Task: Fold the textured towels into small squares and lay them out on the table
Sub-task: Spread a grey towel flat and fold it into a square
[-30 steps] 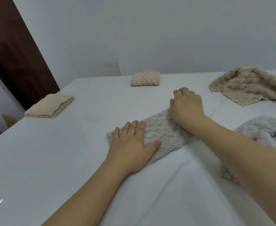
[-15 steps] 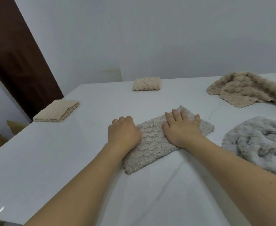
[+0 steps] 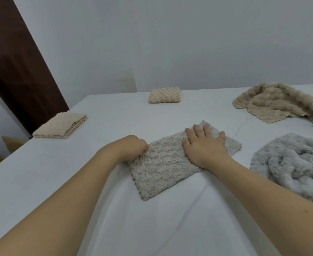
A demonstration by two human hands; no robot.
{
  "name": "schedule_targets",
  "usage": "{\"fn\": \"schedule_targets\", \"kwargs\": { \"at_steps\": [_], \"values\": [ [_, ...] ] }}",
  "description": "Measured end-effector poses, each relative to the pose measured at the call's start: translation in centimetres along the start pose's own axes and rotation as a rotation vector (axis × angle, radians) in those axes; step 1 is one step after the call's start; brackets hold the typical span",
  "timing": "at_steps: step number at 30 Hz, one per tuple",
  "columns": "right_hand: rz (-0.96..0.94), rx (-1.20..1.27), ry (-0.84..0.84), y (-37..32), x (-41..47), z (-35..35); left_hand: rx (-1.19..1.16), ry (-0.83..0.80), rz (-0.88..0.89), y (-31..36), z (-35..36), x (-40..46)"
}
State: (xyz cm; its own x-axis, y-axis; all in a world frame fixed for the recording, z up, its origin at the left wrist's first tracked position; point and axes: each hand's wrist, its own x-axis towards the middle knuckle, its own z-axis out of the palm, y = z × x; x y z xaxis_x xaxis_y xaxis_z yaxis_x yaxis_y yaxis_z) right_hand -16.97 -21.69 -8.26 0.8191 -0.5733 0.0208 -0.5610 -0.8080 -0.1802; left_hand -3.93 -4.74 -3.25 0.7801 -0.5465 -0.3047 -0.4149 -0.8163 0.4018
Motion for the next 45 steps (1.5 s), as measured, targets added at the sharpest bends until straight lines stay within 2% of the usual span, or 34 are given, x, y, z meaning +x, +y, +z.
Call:
{"fn": "schedule_targets", "kwargs": {
  "at_steps": [5,6,8,9,10,11,12,13,15,19,25,28,31,34,38,40,44,45],
  "values": [
    [-0.006,0.014,0.009,0.0,-0.1,0.0,0.201,0.073,0.026,-0.2,0.3,-0.2],
    [-0.005,0.016,0.012,0.0,-0.1,0.0,0.321,0.144,0.049,-0.1,0.8,-0.8],
    [-0.003,0.013,0.008,0.0,-0.1,0.0,0.568,0.458,0.193,0.3,2.6,-1.7],
    [-0.003,0.013,0.006,0.0,-0.1,0.0,0.587,0.602,0.298,0.7,3.7,-2.2],
    [-0.002,0.014,0.005,0.1,0.0,0.0,0.515,0.673,0.406,1.1,4.7,-2.6],
    [-0.002,0.014,0.002,0.1,0.0,0.0,0.414,0.672,0.497,1.3,5.7,-3.0],
    [-0.004,0.014,-0.003,0.2,0.0,0.0,0.306,0.576,0.532,1.3,6.5,-3.3],
    [-0.010,0.018,-0.010,0.2,0.1,0.0,0.235,0.447,0.521,1.1,7.1,-3.6],
    [-0.034,0.023,-0.020,0.5,0.2,0.0,0.266,0.217,0.447,0.1,7.5,-3.8],
    [-0.099,0.008,-0.039,2.5,1.1,-0.6,0.319,0.071,0.403,-1.6,6.3,-5.1],
    [-0.070,0.000,0.014,3.2,1.7,-0.3,0.364,-0.122,0.352,-2.1,4.4,-5.9],
    [-0.068,-0.001,0.009,3.2,1.7,-0.3,0.491,-0.086,0.345,-0.5,3.9,-5.7],
    [-0.065,-0.010,-0.009,3.2,1.8,-0.4,0.655,0.044,0.462,0.5,3.5,-6.1],
    [-0.067,-0.022,-0.014,3.3,1.9,-0.4,0.557,0.160,0.596,-0.4,2.9,-6.3],
    [-0.064,-0.009,-0.029,3.1,1.7,-0.5,0.286,0.234,0.584,-3.3,2.3,-6.6],
    [-0.034,0.066,0.070,3.0,1.3,-0.6,0.223,0.240,0.591,-4.2,2.0,-6.9],
    [0.110,0.094,0.551,3.1,-0.5,-0.9,0.332,0.238,0.631,-4.6,0.7,-7.7],
    [0.128,0.093,0.555,3.3,-0.7,-0.8,0.343,0.232,0.626,-4.8,0.3,-7.7]
  ]
}}
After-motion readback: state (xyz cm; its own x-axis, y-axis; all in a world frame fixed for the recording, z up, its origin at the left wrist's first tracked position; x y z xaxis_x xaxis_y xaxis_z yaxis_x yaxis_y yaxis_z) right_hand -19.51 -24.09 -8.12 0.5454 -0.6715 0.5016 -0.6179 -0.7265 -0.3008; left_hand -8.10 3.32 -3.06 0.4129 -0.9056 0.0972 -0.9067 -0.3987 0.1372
